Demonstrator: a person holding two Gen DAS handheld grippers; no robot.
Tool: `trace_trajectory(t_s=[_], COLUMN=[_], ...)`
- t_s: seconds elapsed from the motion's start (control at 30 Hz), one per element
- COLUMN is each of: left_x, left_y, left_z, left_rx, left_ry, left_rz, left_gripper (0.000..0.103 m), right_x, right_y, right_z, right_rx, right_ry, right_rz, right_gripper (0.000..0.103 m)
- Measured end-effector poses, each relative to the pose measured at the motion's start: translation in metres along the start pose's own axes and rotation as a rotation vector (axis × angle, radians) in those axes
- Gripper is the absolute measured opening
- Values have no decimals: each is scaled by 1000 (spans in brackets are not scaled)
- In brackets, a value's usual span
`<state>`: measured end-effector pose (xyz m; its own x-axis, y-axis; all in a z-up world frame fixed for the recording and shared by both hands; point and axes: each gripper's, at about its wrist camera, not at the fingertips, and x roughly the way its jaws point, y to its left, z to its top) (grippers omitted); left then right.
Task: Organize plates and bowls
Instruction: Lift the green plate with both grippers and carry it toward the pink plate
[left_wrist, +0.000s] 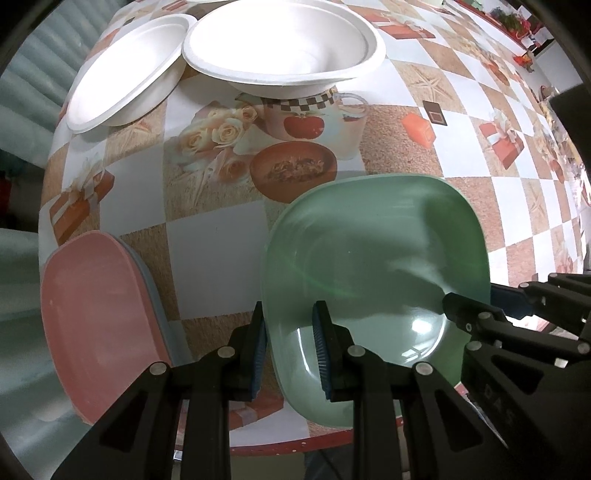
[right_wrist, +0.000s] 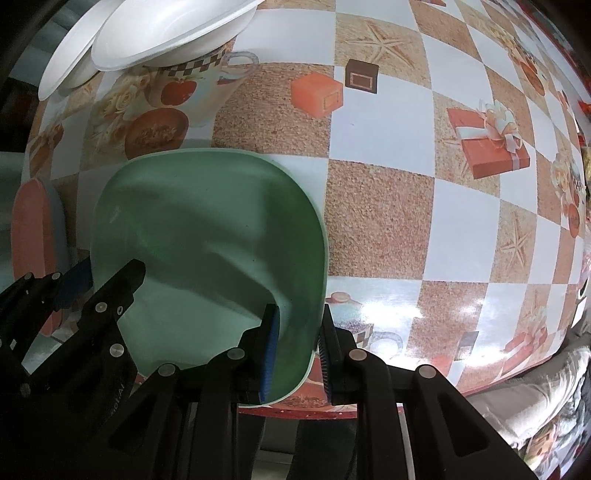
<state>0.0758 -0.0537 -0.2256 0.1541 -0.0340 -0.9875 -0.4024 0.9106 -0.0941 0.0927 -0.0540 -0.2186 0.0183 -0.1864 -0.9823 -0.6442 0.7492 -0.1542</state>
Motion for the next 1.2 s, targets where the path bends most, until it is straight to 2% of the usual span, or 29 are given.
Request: trace_trajectory(t_s=[0.37,0.6,0.87,1.2], left_x=[-7,-33,-57,-82], left_y=[26,46,82,130], left_z=[-11,-15,-25,-55], left_rx=[-18,-36,-65,-174], left_ry=[-5,-44,-79,-104], left_rz=[-43,-51,-29,1], left_gripper=[26,26,26,26], right_x=[-5,-24,-49,-70], right_y=[4,10,24,65], right_z=[-5,-5,-5,-3], right_rx=[7,-5,-43,-123], right_ry=[11,-6,-43,-71], right_rz=[-2,2,8,19], right_gripper=[22,22,22,22])
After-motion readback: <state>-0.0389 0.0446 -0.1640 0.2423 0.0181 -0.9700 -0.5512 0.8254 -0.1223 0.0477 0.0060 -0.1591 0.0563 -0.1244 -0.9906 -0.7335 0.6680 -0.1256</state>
